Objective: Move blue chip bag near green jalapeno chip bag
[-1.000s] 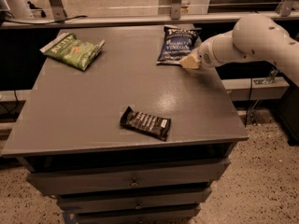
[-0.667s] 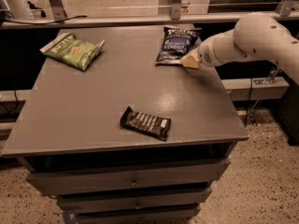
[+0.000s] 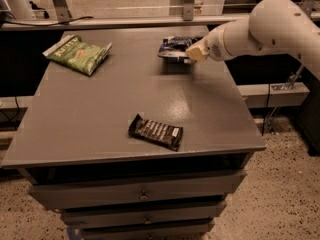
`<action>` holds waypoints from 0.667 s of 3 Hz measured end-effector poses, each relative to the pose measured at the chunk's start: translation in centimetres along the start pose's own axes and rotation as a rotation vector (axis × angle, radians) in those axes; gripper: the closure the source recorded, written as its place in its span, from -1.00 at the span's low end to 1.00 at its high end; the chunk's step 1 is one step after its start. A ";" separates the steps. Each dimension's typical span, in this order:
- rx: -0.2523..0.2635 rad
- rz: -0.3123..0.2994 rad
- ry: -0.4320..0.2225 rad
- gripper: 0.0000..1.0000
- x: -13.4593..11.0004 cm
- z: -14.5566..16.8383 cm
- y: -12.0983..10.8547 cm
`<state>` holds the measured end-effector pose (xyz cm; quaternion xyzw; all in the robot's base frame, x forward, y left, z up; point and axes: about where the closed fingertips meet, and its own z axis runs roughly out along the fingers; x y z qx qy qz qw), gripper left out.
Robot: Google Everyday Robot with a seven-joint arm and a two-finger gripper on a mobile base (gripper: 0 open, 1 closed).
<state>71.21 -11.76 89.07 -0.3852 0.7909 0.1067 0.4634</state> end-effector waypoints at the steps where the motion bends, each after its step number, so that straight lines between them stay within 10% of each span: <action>1: -0.030 -0.044 -0.067 1.00 -4.2 -0.7 1.5; 2: -0.061 -0.101 -0.122 1.00 -7.9 -0.7 3.5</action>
Offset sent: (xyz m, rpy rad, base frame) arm -0.0142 0.0981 0.0970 0.0473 -0.1761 0.2074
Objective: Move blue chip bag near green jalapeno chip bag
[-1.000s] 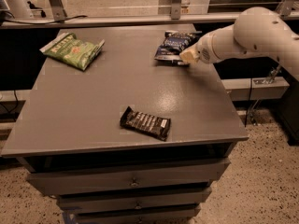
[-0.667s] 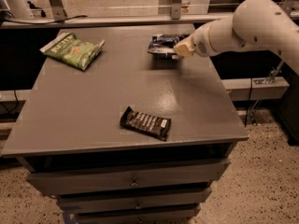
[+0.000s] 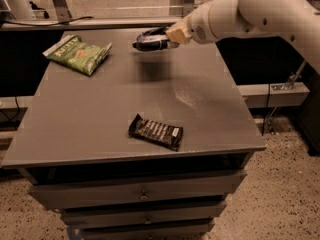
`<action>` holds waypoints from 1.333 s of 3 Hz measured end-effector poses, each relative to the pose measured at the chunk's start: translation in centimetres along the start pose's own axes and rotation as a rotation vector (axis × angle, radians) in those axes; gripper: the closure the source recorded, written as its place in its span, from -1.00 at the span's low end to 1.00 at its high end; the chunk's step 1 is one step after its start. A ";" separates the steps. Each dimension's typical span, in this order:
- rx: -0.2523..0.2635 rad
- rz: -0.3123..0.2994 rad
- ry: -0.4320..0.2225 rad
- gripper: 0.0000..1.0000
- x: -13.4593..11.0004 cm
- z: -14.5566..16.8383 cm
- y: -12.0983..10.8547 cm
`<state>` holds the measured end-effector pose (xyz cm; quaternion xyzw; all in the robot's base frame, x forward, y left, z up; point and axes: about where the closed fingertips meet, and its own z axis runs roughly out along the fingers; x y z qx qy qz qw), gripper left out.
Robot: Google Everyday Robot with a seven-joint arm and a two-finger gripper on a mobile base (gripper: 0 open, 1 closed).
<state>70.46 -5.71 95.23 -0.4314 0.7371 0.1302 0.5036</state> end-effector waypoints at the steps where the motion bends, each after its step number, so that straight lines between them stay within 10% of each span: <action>1: -0.043 -0.051 -0.035 1.00 -3.0 1.9 2.5; 4: -0.157 -0.145 -0.097 1.00 -8.3 7.7 9.9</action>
Offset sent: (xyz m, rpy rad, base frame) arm -0.0124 0.1315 0.0151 -0.0204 -0.0750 0.1990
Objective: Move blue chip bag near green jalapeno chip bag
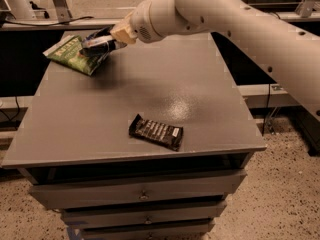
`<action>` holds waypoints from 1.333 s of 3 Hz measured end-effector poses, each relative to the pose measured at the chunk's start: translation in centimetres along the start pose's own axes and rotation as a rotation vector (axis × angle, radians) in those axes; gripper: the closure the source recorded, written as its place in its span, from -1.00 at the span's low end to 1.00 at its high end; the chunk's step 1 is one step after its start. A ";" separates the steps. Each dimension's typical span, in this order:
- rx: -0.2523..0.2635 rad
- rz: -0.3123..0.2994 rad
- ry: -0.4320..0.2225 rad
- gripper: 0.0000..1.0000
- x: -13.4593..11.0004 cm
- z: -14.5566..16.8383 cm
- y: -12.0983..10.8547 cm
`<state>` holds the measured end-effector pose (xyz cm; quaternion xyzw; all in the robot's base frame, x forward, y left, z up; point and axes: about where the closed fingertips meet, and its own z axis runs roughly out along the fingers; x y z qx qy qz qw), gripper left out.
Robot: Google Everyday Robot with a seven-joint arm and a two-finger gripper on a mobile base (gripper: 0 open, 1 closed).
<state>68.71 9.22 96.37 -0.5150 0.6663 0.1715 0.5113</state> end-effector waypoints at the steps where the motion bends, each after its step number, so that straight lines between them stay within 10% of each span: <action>1: -0.020 -0.025 0.007 0.66 -0.1 1.3 1.2; 4: 0.089 -0.042 0.122 1.00 7.3 -0.3 -3.7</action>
Offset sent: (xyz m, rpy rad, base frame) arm 0.0111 -0.0099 -0.0453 -0.1058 -0.0200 -0.0102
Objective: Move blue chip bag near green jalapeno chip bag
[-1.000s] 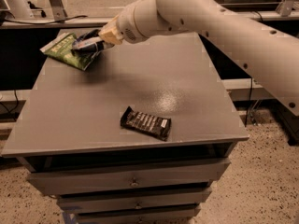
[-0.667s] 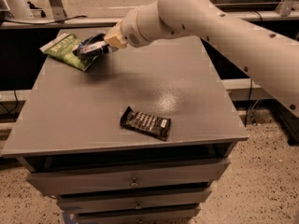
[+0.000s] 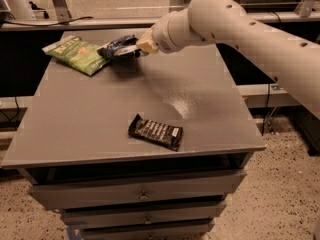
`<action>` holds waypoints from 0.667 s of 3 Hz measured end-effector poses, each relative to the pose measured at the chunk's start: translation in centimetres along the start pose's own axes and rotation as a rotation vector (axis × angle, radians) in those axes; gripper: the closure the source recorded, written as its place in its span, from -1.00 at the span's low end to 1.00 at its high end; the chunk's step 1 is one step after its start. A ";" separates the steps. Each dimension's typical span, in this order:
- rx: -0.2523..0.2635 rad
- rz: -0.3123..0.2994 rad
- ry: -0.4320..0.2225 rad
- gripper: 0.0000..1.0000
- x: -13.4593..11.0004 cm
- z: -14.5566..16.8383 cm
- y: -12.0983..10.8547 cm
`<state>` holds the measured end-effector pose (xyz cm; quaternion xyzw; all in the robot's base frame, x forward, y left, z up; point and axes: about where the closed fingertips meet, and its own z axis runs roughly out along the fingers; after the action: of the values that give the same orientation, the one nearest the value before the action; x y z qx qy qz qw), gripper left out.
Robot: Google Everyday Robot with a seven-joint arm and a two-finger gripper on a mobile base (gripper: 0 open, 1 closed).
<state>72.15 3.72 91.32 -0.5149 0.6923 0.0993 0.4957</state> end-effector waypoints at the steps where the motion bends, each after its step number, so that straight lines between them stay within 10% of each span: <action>1: 0.011 0.024 0.018 0.65 1.8 -0.4 -0.7; 2: -0.006 0.043 0.015 0.19 2.1 -0.2 -0.1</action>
Offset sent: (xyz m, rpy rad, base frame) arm -0.0044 -0.0163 -0.0199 0.0305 0.0641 -0.0210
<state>72.15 2.23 89.82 -0.5021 0.7068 0.1083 0.4864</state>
